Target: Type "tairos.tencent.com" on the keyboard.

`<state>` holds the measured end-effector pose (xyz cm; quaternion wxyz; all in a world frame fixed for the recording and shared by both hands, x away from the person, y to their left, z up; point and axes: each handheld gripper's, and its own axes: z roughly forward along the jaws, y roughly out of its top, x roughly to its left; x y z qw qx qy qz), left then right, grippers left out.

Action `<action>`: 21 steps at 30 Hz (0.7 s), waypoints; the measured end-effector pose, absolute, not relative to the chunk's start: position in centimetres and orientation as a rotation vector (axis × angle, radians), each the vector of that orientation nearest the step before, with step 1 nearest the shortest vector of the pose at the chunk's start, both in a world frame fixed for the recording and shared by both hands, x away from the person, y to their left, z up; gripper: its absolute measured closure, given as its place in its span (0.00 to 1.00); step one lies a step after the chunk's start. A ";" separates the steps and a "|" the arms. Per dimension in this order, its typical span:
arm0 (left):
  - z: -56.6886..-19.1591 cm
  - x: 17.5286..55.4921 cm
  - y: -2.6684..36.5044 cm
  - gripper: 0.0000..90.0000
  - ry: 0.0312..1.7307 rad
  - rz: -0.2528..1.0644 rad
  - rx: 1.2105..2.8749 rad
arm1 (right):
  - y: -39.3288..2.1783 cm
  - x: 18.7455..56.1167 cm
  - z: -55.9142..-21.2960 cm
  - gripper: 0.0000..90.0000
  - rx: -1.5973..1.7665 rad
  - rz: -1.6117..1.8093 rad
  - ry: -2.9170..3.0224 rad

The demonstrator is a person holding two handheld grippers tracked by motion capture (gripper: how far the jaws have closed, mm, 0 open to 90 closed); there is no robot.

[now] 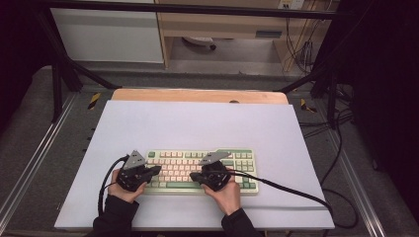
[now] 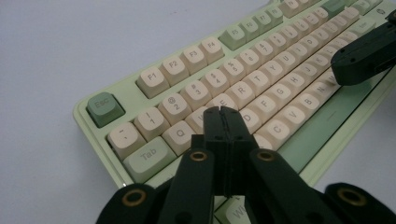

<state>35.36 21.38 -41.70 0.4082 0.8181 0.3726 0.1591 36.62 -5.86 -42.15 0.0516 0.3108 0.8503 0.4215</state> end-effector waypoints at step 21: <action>-41.5 35.3 21.2 1.00 0.931 0.395 2.059 | -10.2 36.7 -40.6 1.00 1.000 1.263 2.530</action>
